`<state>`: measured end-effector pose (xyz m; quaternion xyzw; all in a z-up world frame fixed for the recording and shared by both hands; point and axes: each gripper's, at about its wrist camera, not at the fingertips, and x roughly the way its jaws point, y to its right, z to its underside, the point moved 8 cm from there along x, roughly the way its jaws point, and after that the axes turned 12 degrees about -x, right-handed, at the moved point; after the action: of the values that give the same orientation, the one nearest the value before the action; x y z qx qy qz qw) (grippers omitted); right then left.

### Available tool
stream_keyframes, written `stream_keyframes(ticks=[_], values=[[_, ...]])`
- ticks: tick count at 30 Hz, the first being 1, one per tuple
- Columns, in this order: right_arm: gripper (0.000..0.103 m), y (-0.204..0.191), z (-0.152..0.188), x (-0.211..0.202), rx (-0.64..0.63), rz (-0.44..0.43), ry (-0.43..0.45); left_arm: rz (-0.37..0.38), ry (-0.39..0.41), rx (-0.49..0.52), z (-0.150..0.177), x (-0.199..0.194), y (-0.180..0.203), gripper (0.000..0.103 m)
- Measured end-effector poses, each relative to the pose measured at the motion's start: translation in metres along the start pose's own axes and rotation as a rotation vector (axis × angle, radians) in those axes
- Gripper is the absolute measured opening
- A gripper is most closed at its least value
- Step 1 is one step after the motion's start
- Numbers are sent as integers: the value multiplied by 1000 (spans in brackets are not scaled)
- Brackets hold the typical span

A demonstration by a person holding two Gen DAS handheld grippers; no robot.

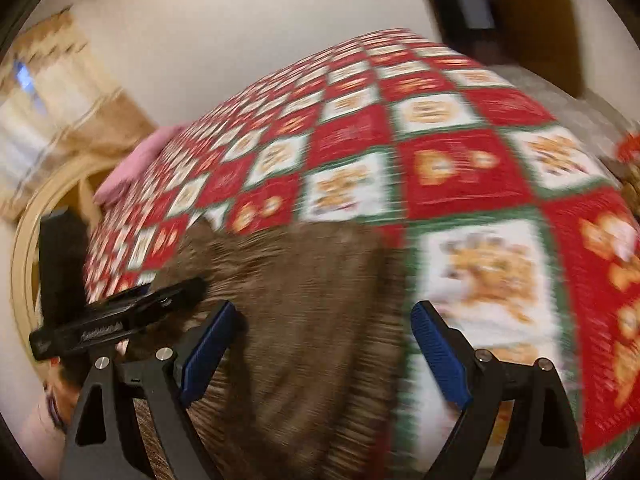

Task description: Fold small clothes

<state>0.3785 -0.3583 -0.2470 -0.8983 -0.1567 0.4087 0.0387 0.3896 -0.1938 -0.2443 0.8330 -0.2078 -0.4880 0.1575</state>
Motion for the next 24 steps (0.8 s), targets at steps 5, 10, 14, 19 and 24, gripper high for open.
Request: stream_keyframes(ticks=[5,10,14,19,24], values=[[89,-5,-2,16,-77,40,-27,-2,-25,53,-1,7,6,80],[59,-10,-3,13,-82,24,-12,8,-1,43,-3,6,2,66],[37,-26,-4,10,-79,19,-1,-1,44,81,-1,-2,13,26],[33,-48,-6,-30,-130,118,83,-80,153,198,3,-33,35,24],[33,-76,-10,-82,-179,200,186,-90,275,242,6,-83,55,23]])
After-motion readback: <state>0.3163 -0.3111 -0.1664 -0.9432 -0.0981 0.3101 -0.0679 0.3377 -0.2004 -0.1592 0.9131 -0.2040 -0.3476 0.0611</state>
